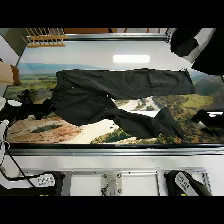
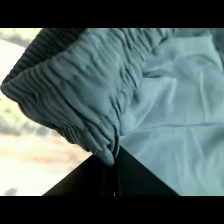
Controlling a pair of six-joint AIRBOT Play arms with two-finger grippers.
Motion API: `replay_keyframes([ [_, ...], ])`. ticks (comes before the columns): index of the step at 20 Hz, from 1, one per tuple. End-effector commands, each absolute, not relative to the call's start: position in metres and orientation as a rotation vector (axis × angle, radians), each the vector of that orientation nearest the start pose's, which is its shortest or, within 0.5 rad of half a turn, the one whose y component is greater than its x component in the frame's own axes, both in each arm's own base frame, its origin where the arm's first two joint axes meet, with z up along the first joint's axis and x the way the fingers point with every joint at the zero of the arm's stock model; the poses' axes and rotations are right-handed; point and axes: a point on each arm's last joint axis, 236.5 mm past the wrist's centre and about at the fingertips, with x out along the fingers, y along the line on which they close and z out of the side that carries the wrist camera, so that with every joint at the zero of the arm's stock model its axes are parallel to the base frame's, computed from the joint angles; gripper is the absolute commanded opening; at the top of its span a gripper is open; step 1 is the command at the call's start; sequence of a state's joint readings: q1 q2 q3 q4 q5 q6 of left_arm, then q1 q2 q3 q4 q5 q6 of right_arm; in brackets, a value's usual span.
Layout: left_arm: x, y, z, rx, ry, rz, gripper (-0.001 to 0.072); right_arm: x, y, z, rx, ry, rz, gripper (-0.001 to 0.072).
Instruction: Fold the clothes and pants, and hang the long-sleeved shirts on hangers.
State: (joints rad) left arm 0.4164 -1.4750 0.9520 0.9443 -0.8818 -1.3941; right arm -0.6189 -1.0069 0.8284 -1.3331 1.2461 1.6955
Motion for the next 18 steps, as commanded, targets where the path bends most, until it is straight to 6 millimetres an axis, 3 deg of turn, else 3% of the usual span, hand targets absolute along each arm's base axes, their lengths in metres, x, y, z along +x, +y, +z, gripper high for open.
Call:
replay_keyframes([
  [1,0.38,0.066,-0.086,-0.682,1.235,0.105,0.0018,0.212,-0.104,-0.072,1.074,1.308,-0.663,0.0651],
  [3,0.38,0.066,-0.087,-0.682,1.237,0.106,0.0018,0.225,-0.081,-0.088,1.247,1.231,-0.639,0.0651],
  [5,0.379,0.066,-0.087,-0.682,1.239,0.105,0.0018,0.246,-0.067,-0.092,1.407,1.12,-0.605,0.0652],
  [10,0.379,0.066,-0.087,-0.682,1.239,0.105,0.0019,0.284,-0.075,-0.078,1.519,0.906,-0.547,0.0652],
  [13,0.379,0.066,-0.087,-0.681,1.238,0.105,0.0018,0.288,-0.082,-0.077,1.439,0.883,-0.517,0.0636],
  [14,0.379,0.066,-0.087,-0.681,1.238,0.105,0.0018,0.289,-0.082,-0.076,1.413,0.885,-0.502,0.0452],
  [15,0.379,0.066,-0.087,-0.679,1.238,0.105,0.0018,0.29,-0.082,-0.074,1.373,0.889,-0.475,0.02],
  [16,0.38,0.068,-0.086,-0.67,1.232,0.103,0.0019,0.296,-0.084,-0.064,1.33,0.884,-0.436,0.0062],
  [18,0.383,0.082,-0.072,-0.652,1.19,0.114,0.0018,0.313,-0.093,-0.018,1.159,0.854,-0.318,0.0019],
])
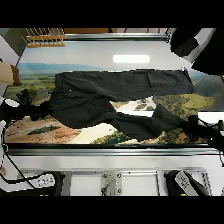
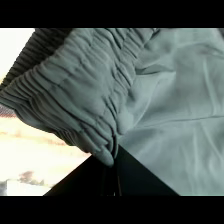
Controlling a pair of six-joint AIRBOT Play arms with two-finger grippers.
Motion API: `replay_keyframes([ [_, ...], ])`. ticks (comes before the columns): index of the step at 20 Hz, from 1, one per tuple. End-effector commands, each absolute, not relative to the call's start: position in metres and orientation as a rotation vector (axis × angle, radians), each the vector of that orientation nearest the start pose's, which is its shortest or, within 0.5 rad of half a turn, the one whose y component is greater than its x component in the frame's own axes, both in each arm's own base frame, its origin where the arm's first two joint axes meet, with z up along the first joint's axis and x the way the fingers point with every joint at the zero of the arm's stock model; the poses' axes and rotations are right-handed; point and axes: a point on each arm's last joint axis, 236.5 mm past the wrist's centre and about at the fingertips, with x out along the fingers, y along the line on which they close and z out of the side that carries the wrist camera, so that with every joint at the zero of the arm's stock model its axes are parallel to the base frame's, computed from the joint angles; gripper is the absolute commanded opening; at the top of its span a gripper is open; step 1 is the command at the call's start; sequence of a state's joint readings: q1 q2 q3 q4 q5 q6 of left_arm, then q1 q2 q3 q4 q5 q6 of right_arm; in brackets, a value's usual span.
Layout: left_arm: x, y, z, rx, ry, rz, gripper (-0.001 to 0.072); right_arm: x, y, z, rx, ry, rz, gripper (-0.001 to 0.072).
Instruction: Fold the clothes and pants, and hang the long-sleeved shirts on hangers.
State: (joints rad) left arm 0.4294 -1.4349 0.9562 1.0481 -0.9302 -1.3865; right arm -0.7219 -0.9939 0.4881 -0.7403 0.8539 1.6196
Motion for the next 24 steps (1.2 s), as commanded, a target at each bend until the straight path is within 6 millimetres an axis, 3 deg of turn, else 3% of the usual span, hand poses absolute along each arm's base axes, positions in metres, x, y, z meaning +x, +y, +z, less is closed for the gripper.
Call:
replay_keyframes([
  [1,0.385,0.089,-0.058,-0.645,1.164,0.115,0.0018,0.314,-0.101,0.017,1.011,0.868,-0.28,0.0019],
  [2,0.385,0.095,-0.044,-0.627,1.137,0.11,0.0018,0.306,-0.11,0.046,0.865,0.899,-0.273,0.0018],
  [4,0.376,0.104,-0.022,-0.604,1.083,0.122,0.0018,0.265,-0.133,0.097,0.62,0.982,-0.381,0.0018],
  [6,0.362,0.099,-0.019,-0.605,1.076,0.127,0.0018,0.223,-0.153,0.135,0.53,1.0,-0.567,0.0019],
  [7,0.352,0.092,-0.023,-0.606,1.087,0.124,0.0018,0.211,-0.154,0.145,0.519,1.0,-0.612,0.0019],
  [8,0.344,0.086,-0.028,-0.597,1.1,0.112,0.0018,0.202,-0.148,0.145,0.525,1.031,-0.617,0.0018],
  [10,0.33,0.078,-0.035,-0.6,1.122,0.106,0.0018,0.19,-0.128,0.124,0.553,1.199,-0.572,0.0017],
  [13,0.327,0.075,-0.035,-0.596,1.131,0.094,0.0019,0.202,-0.122,0.087,0.494,1.424,-0.538,0.0017],
  [14,0.329,0.075,-0.032,-0.592,1.128,0.09,0.0018,0.217,-0.123,0.074,0.445,1.478,-0.534,0.0018],
  [16,0.336,0.079,-0.022,-0.58,1.103,0.089,0.0018,0.269,-0.118,0.048,0.337,1.516,-0.466,0.0018],
  [18,0.345,0.084,-0.011,-0.565,1.07,0.093,0.0018,0.346,-0.111,0.032,0.268,1.402,-0.398,0.0018],
  [19,0.351,0.088,-0.003,-0.558,1.044,0.097,0.0018,0.383,-0.106,0.035,0.264,1.326,-0.382,0.0018],
  [20,0.363,0.092,0.01,-0.555,0.998,0.098,0.0018,0.417,-0.104,0.045,0.246,1.244,-0.359,0.0018],
  [22,0.404,0.093,0.05,-0.554,0.88,0.065,0.0018,0.479,-0.11,0.088,0.23,1.071,-0.339,0.0018],
  [24,0.451,0.095,0.104,-0.536,0.754,0.016,0.0018,0.514,-0.123,0.148,0.22,0.906,-0.334,0.0019],
])
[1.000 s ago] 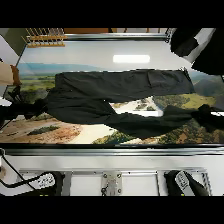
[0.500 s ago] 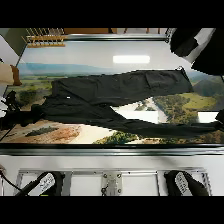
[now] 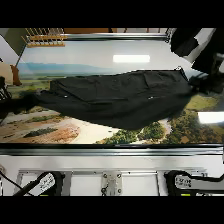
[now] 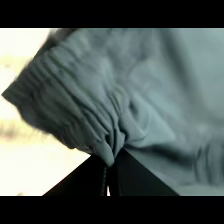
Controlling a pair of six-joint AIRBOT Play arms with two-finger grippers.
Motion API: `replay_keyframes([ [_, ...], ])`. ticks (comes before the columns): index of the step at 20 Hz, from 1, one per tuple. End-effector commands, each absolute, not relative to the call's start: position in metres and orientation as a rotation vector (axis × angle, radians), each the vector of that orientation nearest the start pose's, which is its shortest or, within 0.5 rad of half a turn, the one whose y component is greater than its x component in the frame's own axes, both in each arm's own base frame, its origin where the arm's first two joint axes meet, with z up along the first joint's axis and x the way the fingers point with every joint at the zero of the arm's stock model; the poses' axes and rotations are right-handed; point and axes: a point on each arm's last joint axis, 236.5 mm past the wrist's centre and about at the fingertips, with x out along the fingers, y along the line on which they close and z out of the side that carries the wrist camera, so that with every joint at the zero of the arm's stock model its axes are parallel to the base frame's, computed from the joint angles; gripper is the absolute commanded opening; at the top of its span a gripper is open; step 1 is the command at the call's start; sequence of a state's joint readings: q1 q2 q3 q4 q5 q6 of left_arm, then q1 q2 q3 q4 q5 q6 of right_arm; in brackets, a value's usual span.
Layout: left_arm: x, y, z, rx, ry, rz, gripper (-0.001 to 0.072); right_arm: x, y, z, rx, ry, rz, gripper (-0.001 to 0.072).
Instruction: Fold the clothes and pants, and hang the long-sleeved shirts on hangers.
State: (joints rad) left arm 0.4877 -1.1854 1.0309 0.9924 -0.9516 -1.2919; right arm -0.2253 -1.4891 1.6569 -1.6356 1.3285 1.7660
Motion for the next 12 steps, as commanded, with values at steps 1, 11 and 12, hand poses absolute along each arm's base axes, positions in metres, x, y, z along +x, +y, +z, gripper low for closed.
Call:
replay_keyframes([
  [1,0.471,0.096,0.132,-0.514,0.705,-0.01,0.0018,0.52,-0.13,0.178,0.194,0.836,-0.328,0.0019],
  [11,0.395,0.095,0.0,-0.511,1.001,0.015,0.0018,0.423,-0.145,0.007,0.139,1.115,-0.326,0.0018],
  [12,0.371,0.091,-0.025,-0.514,1.048,0.017,0.0018,0.402,-0.141,-0.017,0.136,1.147,-0.325,0.0018],
])
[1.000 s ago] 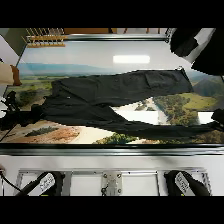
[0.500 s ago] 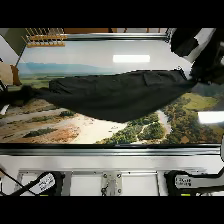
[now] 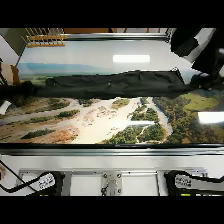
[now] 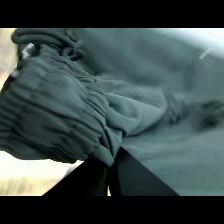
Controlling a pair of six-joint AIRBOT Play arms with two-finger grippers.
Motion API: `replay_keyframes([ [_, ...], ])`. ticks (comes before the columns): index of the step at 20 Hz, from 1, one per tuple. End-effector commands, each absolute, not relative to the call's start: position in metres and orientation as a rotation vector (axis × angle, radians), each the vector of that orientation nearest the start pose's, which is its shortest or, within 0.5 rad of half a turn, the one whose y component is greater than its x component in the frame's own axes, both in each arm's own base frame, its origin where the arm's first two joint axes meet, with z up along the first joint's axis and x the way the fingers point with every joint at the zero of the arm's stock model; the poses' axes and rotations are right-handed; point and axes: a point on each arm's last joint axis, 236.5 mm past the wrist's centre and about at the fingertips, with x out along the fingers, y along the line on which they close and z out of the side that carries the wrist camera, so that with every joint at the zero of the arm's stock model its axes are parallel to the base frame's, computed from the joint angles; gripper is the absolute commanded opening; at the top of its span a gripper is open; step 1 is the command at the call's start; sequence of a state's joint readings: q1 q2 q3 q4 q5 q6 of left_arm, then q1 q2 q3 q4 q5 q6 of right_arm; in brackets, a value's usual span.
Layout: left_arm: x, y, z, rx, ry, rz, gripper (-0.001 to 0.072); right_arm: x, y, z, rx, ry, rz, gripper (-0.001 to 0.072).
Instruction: Fold the clothes and pants, and hang the long-sleeved shirts on hangers.
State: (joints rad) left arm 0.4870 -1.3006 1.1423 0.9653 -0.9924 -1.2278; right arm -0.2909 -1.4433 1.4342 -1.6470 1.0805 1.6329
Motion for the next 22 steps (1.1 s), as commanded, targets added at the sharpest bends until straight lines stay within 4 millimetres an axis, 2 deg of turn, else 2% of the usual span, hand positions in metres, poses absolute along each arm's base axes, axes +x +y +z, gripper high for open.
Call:
replay_keyframes([
  [1,0.347,0.086,-0.048,-0.518,1.094,0.014,0.0018,0.381,-0.138,-0.035,0.137,1.18,-0.328,0.0019],
  [3,0.312,0.078,-0.074,-0.535,1.154,0.01,0.0018,0.337,-0.14,-0.059,0.155,1.249,-0.357,0.0019],
  [6,0.286,0.079,-0.087,-0.581,1.175,0.044,0.0018,0.29,-0.15,-0.07,0.212,1.316,-0.414,0.0019],
  [8,0.278,0.078,-0.088,-0.596,1.177,0.056,0.0018,0.268,-0.155,-0.075,0.255,1.38,-0.448,0.0021],
  [11,0.27,0.071,-0.089,-0.603,1.21,0.029,0.0019,0.25,-0.163,-0.077,0.302,1.421,-0.487,0.0034],
  [12,0.266,0.069,-0.09,-0.595,1.228,0.021,0.0018,0.246,-0.167,-0.077,0.315,1.426,-0.5,0.0167],
  [13,0.265,0.069,-0.09,-0.592,1.234,0.019,0.0018,0.242,-0.17,-0.076,0.327,1.431,-0.512,0.0446],
  [14,0.262,0.069,-0.091,-0.585,1.246,0.015,0.0018,0.239,-0.173,-0.075,0.334,1.431,-0.525,0.0661],
  [16,0.252,0.067,-0.094,-0.561,1.289,0.002,0.0018,0.239,-0.183,-0.063,0.348,1.398,-0.555,0.0678],
  [18,0.245,0.067,-0.096,-0.544,1.321,-0.007,0.0019,0.249,-0.196,-0.035,0.343,1.308,-0.583,0.0678],
  [19,0.244,0.066,-0.096,-0.544,1.327,-0.011,0.0019,0.259,-0.197,-0.019,0.352,1.254,-0.584,0.0678],
  [22,0.244,0.066,-0.096,-0.543,1.328,-0.011,0.0019,0.296,-0.183,0.012,0.472,1.149,-0.515,0.0676],
])
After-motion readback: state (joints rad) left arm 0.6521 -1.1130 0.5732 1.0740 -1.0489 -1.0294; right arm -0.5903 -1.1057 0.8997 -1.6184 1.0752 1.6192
